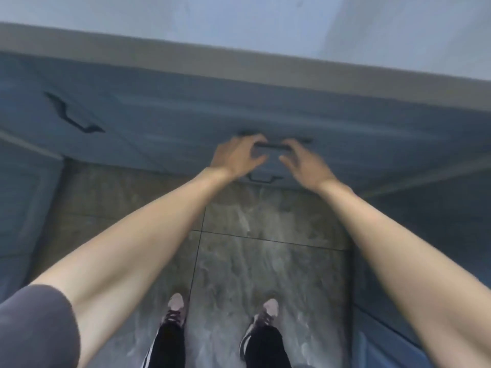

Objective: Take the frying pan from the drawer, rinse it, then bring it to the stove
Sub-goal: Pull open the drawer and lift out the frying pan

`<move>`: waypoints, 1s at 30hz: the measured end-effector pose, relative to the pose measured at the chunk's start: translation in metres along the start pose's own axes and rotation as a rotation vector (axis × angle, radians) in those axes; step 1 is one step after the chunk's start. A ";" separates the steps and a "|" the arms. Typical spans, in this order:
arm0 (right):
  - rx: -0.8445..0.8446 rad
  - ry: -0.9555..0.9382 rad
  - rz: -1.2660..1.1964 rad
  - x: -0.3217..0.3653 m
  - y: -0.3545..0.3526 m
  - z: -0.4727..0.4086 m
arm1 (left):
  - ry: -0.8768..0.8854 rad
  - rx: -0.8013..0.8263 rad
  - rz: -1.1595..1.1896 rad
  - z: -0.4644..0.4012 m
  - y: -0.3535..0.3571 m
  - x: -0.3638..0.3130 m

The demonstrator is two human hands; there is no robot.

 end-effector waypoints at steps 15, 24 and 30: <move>-0.163 -0.032 -0.028 0.002 0.006 0.007 | 0.055 -0.114 0.501 -0.001 0.022 0.010; -0.132 0.140 -0.479 0.016 0.038 0.059 | 0.005 0.076 0.508 0.046 0.026 0.019; -0.070 0.265 -0.561 0.020 0.053 0.112 | 0.024 0.194 0.693 0.099 0.042 0.027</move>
Point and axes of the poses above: each hand's wrist, its own z-axis away from the middle knuckle, its own y-axis out of the palm, x = y × z, the point moved 2 cm from there along -z, towards the middle knuckle, and after that the axes turned 9 degrees about z, right-handed, at the moved point
